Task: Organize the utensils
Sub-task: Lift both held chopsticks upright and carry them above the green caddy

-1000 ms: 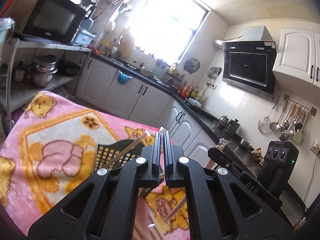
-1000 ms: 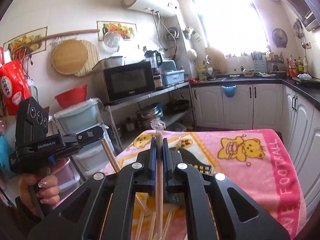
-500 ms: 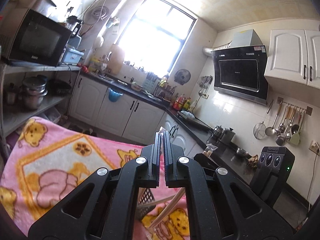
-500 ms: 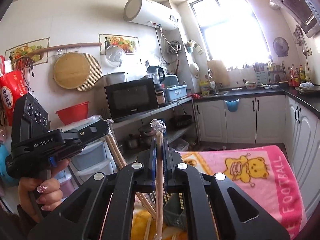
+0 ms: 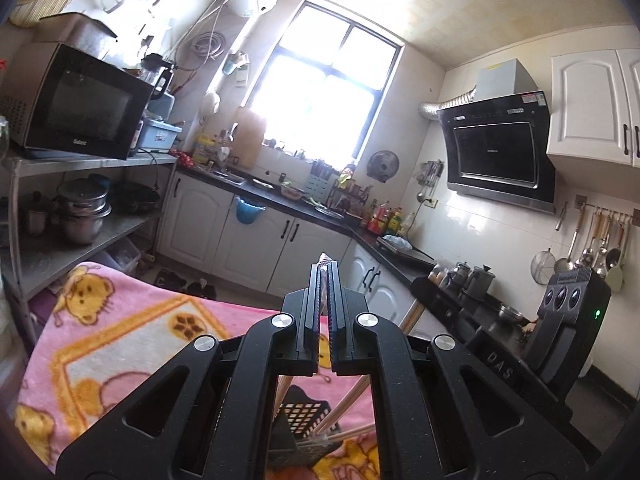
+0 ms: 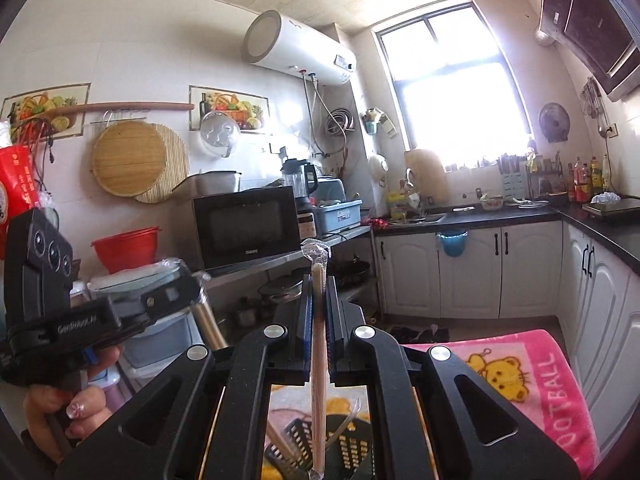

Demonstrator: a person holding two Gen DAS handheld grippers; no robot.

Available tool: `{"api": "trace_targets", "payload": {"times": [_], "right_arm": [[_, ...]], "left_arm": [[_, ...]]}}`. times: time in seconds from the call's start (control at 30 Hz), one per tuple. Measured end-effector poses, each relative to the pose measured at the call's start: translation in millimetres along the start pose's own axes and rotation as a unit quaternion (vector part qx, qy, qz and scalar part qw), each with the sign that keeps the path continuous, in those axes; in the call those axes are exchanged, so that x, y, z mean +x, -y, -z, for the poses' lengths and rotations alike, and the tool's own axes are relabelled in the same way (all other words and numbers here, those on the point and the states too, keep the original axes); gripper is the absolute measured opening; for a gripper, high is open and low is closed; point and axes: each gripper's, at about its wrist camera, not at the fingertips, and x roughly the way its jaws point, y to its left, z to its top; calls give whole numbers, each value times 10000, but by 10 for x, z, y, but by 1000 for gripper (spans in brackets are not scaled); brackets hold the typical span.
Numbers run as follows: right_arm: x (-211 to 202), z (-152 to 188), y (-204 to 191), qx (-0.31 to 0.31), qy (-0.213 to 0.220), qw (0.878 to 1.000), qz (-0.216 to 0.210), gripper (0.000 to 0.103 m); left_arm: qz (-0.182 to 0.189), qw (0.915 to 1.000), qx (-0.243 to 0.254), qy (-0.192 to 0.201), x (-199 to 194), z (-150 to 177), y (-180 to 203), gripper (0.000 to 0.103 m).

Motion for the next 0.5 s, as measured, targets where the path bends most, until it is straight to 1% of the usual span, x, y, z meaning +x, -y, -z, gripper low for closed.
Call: {"api": "trace_targets", "payload": {"times": [0.23, 0.37, 0.5], "right_arm": [[177, 42, 94, 74, 39, 9999, 121, 6], [260, 128, 135, 28, 56, 9997, 236, 6], [328, 237, 161, 31, 10, 9996, 266, 6]], "left_arm": [[-116, 9998, -157, -97, 128, 105, -205, 1], [-201, 9996, -160, -99, 181, 160, -258, 1], [-249, 9995, -170, -133, 228, 230, -306, 1]]}}
